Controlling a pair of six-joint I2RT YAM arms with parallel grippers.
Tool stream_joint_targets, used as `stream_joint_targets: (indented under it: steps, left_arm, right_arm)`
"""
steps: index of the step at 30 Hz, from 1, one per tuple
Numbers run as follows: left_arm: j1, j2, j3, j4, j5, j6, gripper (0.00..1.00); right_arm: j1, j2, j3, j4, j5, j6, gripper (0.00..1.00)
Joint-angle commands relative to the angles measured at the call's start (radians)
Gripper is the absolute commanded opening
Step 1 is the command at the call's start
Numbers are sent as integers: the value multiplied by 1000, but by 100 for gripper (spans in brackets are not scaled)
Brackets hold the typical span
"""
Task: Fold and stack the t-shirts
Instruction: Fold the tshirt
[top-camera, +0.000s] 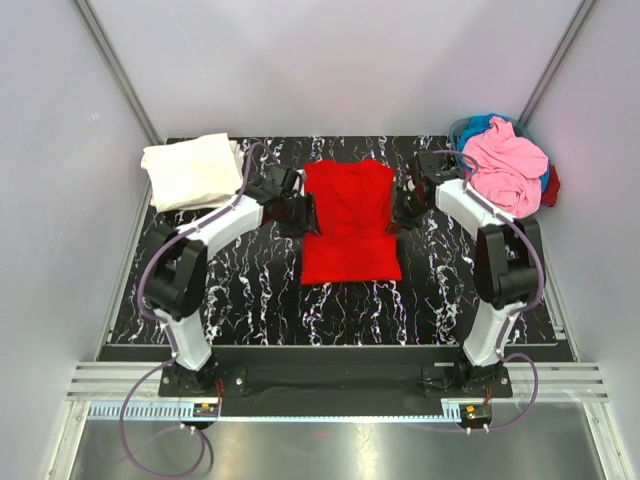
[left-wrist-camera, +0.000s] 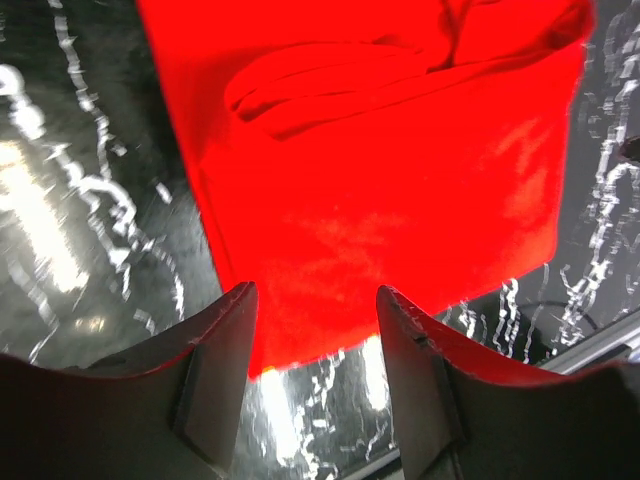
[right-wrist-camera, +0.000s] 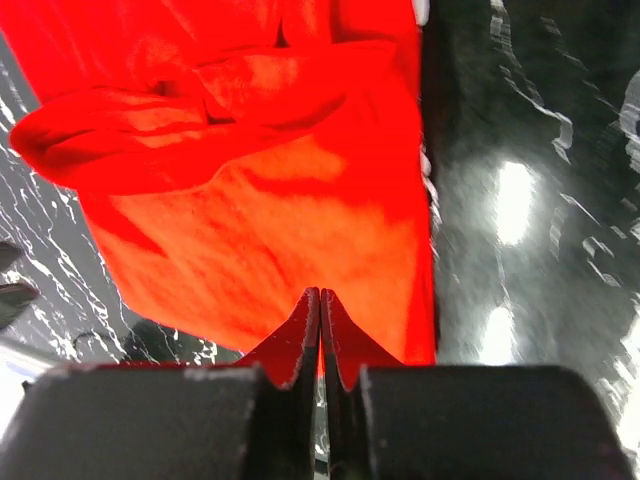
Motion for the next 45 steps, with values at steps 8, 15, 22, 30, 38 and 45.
stream_joint_targets:
  steps: [8,15,22,30,38,45]
  left_arm:
    - [-15,228,175,56,54,15,52]
    - [115,347,388,-84,31,58,51]
    - [156,249,441,-184,-27,88,53]
    - [143,-191,-180,69,53,-31,59]
    - [75,-408,-599,304,77,-145,58]
    - [61,-428,-704,410,87,-198,56]
  right_arm:
    - [6,229,183,8,-35,-66,2]
    - [-40,363,406,-99,31,-78,22]
    - [-45,286,500,-178,78,-85,78]
    - [-45,-155,-93,32,8,9,84]
    - [-45,-278,-453,207,-118,70,67]
    - [-45,-202,-531,287,-123,95,65]
